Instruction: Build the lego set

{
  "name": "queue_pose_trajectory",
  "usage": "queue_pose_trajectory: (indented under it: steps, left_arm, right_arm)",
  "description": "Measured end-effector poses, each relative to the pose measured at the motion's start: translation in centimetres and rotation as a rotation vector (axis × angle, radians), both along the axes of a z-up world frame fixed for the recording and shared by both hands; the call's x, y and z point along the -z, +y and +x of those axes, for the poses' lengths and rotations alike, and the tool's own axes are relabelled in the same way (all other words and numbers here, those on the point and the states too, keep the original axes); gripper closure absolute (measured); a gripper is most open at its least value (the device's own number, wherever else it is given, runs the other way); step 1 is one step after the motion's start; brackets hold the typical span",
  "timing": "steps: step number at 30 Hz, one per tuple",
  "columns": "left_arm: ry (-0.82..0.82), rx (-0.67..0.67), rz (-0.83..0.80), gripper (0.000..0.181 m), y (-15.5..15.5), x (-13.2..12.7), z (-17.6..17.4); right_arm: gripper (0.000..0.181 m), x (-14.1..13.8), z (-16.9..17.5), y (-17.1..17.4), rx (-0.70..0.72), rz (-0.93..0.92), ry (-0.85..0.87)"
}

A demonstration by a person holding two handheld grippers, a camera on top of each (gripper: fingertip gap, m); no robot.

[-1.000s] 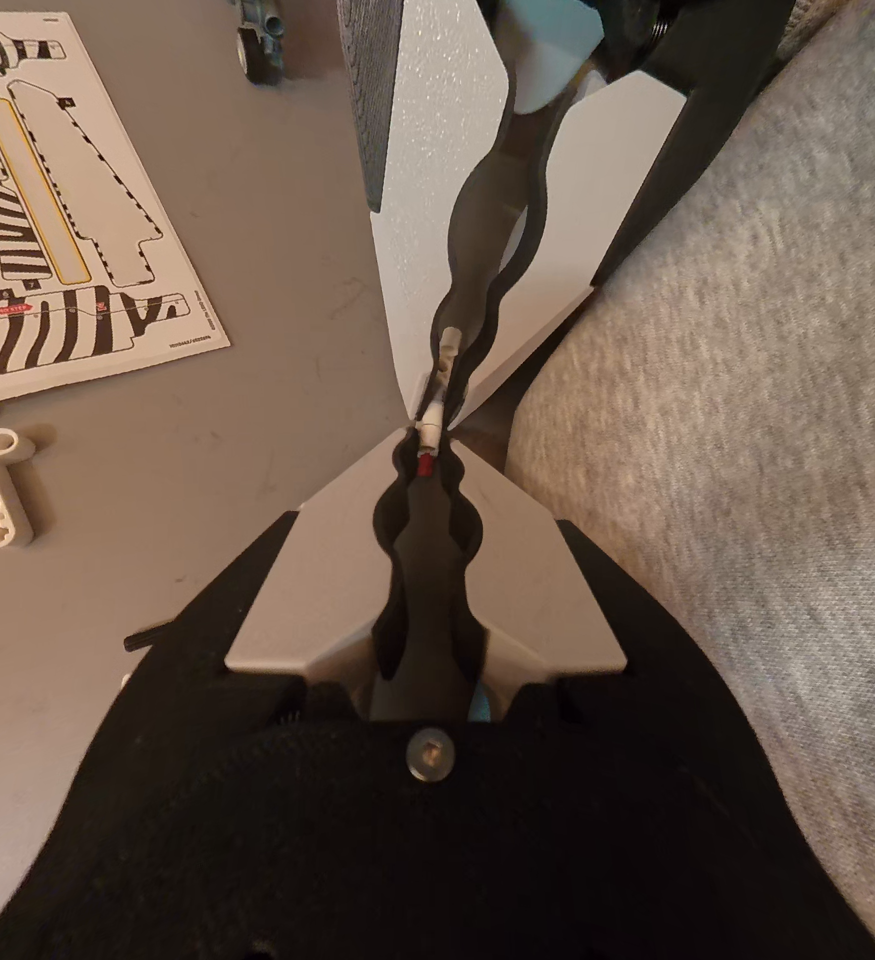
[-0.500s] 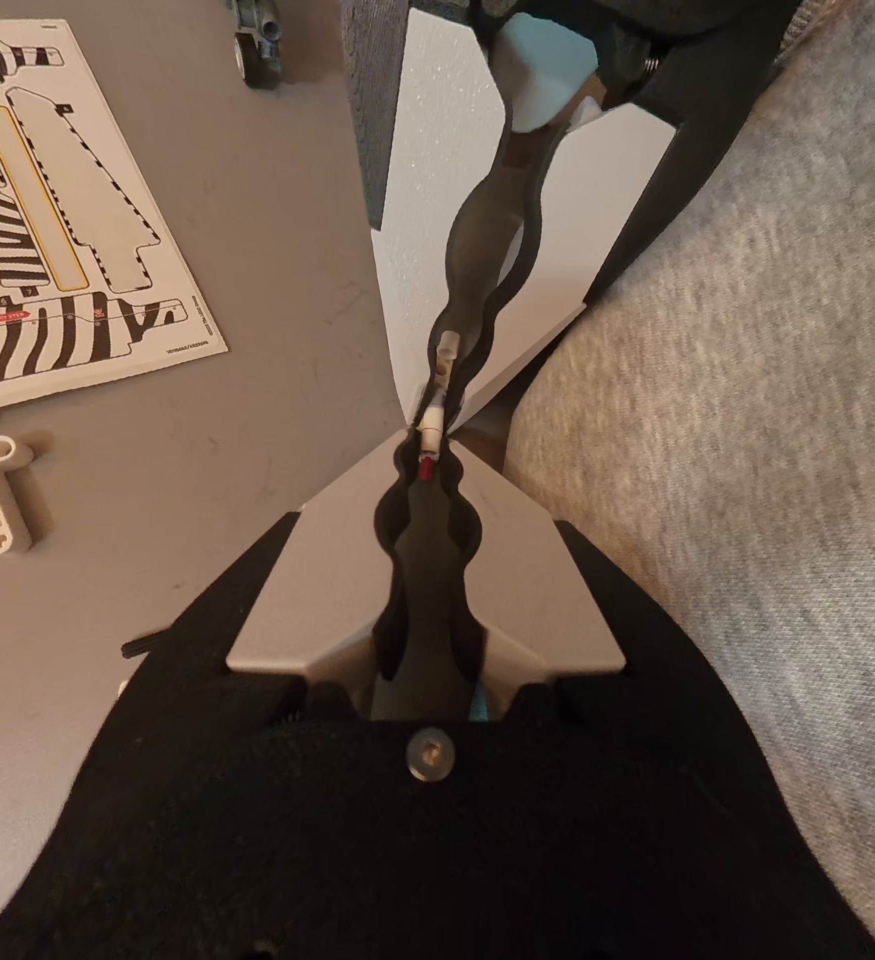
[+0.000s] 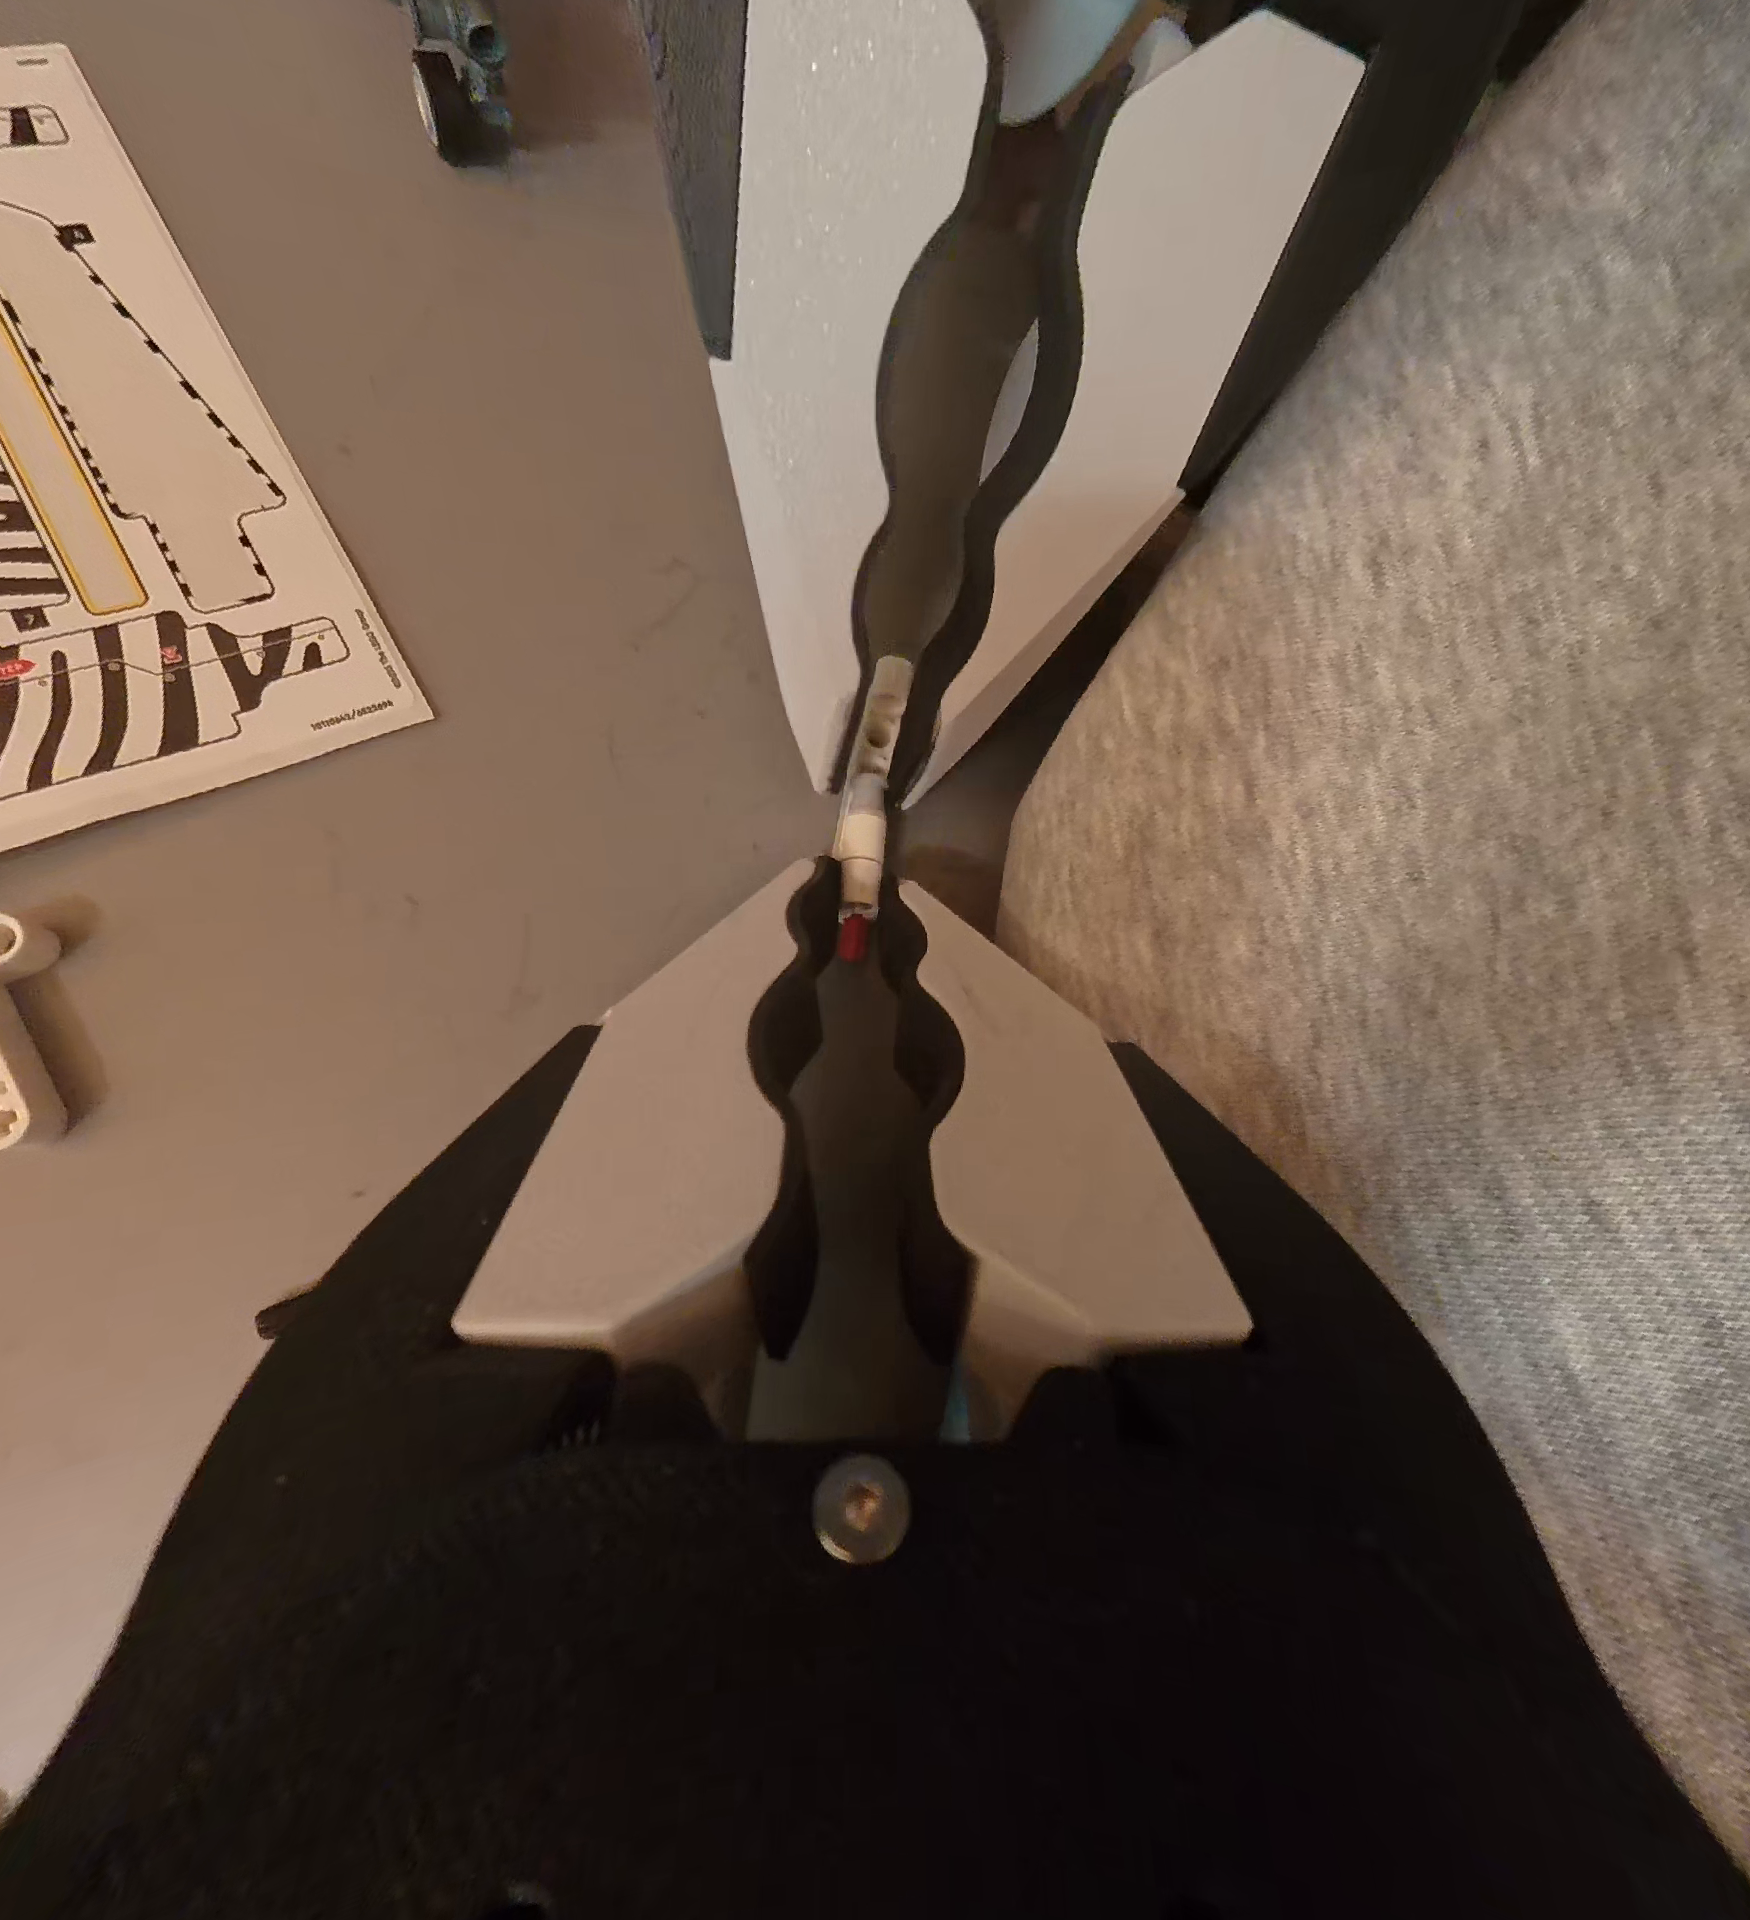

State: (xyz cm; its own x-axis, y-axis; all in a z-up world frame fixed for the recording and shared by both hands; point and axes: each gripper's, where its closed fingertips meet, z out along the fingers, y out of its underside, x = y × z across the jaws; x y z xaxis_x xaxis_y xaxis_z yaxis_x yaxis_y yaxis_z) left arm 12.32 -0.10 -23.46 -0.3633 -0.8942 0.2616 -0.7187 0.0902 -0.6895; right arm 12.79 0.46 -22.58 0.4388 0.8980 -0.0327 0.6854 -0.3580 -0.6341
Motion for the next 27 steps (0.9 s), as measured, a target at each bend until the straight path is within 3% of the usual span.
queue_pose_trajectory:
  steps: [14, 27]
  left_arm:
    - [0.003, 0.002, 0.013, 0.175, 0.1, -0.1, 0.0]
    - [0.005, -0.034, -0.029, 0.173, 1.0, -0.1, -0.4]
  right_arm:
    - [0.177, -0.2, -0.5, 0.0, -0.025, -0.012, 0.094]
    - [0.177, -0.5, -0.8, 0.7, 0.042, 0.071, 0.231]
